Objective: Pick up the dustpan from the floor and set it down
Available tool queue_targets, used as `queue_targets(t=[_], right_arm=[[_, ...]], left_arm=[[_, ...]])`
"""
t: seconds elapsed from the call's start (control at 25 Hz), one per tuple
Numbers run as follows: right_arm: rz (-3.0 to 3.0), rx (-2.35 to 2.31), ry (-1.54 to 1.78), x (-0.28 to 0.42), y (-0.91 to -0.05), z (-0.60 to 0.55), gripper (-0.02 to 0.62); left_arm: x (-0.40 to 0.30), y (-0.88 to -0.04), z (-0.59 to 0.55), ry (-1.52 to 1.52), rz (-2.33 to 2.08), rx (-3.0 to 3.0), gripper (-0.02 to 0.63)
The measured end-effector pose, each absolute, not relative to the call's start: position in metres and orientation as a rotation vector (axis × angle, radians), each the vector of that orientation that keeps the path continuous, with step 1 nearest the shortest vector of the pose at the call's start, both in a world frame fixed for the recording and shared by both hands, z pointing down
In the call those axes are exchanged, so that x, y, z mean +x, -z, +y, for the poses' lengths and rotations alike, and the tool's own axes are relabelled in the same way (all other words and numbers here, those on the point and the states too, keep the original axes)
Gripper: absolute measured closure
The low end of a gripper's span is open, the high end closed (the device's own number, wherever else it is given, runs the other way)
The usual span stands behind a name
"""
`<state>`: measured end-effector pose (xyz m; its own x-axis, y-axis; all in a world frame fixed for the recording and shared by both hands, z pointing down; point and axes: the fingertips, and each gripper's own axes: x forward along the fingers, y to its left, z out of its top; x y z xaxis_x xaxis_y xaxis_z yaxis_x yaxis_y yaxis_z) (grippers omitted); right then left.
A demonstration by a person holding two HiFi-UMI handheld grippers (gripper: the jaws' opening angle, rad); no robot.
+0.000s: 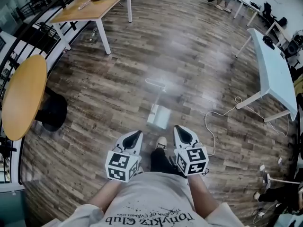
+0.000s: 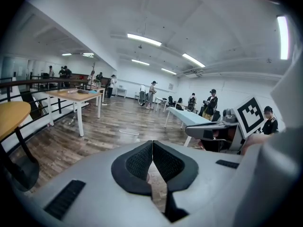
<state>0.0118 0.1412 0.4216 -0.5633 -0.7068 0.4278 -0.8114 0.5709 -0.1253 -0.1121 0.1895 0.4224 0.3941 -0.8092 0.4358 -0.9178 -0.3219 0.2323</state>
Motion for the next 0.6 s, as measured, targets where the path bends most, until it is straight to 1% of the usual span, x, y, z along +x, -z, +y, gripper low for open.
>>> queue_targets(t=[0.32,0.6], right_arm=[[-2.529,1.173,-0.415,0.037,-0.409,0.030,0.571],[-2.519,1.156,-0.452,0.056,-0.415,-0.010,0.571]], left_arm=[[-0.086,-0.405,0.085,-0.313,-1.544,2.215,0.581],[-0.060,-0.410,0.042,-0.315,-1.511,2.204,0.581]])
